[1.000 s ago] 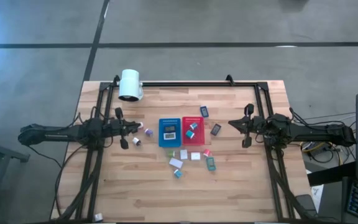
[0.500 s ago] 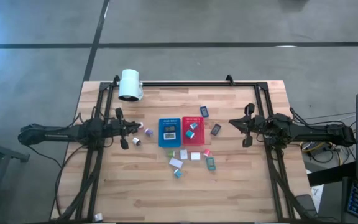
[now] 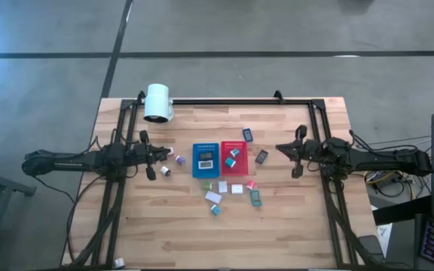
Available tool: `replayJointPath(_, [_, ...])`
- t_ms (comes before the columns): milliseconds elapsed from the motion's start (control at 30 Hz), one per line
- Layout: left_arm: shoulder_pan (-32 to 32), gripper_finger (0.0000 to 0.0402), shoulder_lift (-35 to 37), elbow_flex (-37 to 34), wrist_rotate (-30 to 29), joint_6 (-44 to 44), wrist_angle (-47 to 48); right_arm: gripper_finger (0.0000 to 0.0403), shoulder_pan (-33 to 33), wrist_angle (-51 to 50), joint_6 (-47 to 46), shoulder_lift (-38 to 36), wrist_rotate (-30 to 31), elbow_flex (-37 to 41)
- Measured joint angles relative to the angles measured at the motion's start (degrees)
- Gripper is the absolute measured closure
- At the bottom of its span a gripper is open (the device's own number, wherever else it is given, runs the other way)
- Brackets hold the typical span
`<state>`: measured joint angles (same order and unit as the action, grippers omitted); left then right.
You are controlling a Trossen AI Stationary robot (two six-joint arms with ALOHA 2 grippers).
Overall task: Pick & Place Office items
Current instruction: Put the pink charger adapter into the red bin
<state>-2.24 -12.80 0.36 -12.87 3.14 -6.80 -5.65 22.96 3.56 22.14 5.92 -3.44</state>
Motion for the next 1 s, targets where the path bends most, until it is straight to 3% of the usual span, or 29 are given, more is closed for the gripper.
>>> replayJointPath(533, [0.0, 0.0390, 0.0, 0.8, -0.3, 1.6, 0.4, 0.0394, 0.0, -1.6, -6.9, 2.9, 3.3, -1.4])
replayJointPath(700, [0.0, 0.0398, -0.1, 4.8, -0.6, 2.7, 0.0, 0.0394, 0.0, -16.5, -13.9, 7.8, 6.2, -9.4])
replayJointPath(1000, [0.0, 0.0385, -0.2, 6.4, -0.6, 4.4, 1.9, 0.0394, 3.9, -39.0, -24.7, 23.2, 4.6, -26.7])
